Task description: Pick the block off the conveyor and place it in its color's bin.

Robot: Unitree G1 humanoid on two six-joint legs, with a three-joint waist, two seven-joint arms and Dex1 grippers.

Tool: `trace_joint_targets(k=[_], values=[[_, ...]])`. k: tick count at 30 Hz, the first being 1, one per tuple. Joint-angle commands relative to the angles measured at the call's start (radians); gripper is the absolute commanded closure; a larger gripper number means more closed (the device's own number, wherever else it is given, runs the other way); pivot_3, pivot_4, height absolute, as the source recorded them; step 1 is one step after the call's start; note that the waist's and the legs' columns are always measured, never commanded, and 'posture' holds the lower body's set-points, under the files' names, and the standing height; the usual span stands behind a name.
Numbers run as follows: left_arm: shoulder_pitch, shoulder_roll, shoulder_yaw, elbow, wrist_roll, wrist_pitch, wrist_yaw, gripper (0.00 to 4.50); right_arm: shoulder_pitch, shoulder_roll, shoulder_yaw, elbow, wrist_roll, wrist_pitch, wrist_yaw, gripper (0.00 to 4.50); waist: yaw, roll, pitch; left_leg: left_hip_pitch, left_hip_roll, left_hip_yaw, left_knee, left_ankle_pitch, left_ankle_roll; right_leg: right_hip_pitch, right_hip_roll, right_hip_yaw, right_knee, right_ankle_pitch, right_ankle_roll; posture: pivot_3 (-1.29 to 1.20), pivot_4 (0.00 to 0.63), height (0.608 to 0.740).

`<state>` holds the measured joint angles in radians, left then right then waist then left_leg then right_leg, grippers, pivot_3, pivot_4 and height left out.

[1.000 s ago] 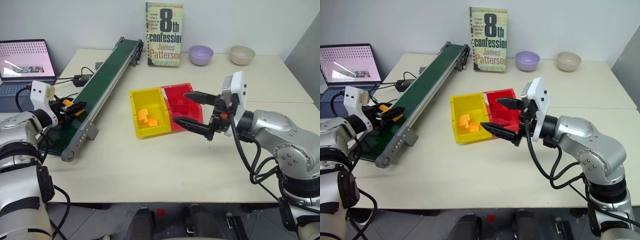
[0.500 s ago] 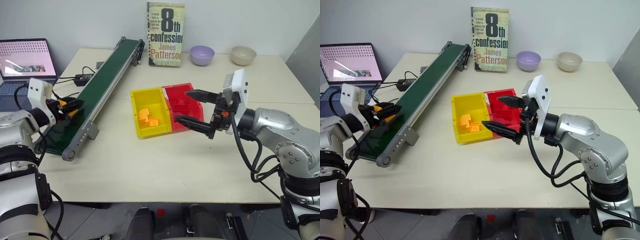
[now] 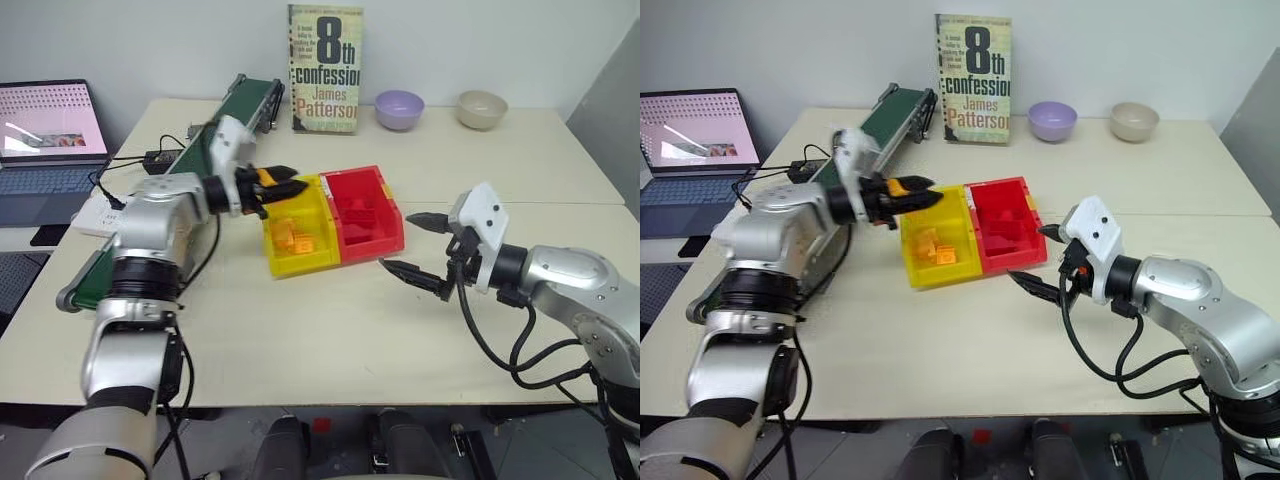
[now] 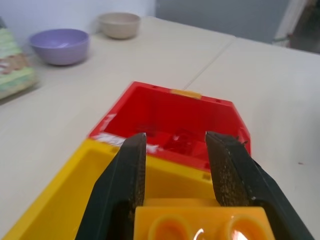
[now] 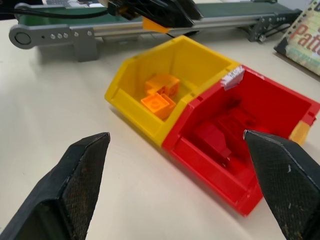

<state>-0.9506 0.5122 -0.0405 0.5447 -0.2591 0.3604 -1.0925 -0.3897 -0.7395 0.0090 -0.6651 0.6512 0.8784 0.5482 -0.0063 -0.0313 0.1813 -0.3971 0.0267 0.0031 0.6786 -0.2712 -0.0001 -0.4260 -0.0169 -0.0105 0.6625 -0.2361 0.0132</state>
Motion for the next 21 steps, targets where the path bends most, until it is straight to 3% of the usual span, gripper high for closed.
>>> trace_joint_targets(k=[1,3,14,21], values=[[-0.055,-0.019,-0.031,0.145,0.064,-0.143,-0.026,2.98,0.04,0.01,-0.043,-0.102,0.022,0.025,-0.047,0.0,-0.001,0.0,0.0,0.0,0.0,0.0,0.0,0.0,0.0,0.0,0.001,0.0,0.0,0.0,0.001,0.0,0.15,0.74],[-0.077,-0.021,-0.036,0.208,0.079,-0.181,-0.041,2.28,0.049,0.021,-0.054,-0.118,0.027,0.039,-0.071,0.0,-0.003,0.0,0.0,0.0,0.001,0.0,0.0,0.0,0.0,0.0,0.004,0.0,0.0,-0.001,0.001,0.0,0.15,0.74],[-0.172,-0.002,0.008,0.325,0.08,-0.232,-0.082,0.15,0.029,0.027,-0.085,-0.134,0.057,0.081,-0.113,0.0,0.004,0.0,0.0,-0.001,0.001,0.0,0.0,0.0,0.0,0.0,0.004,-0.001,-0.001,-0.001,0.001,0.0,0.15,0.74],[-0.084,0.208,0.001,0.118,0.08,-0.097,-0.211,0.03,-0.031,-0.015,-0.072,-0.032,0.025,0.028,-0.012,0.0,-0.012,0.0,0.0,0.0,0.002,-0.001,-0.001,0.0,0.0,-0.002,0.005,0.0,-0.001,-0.001,0.001,0.0,0.15,0.74]])
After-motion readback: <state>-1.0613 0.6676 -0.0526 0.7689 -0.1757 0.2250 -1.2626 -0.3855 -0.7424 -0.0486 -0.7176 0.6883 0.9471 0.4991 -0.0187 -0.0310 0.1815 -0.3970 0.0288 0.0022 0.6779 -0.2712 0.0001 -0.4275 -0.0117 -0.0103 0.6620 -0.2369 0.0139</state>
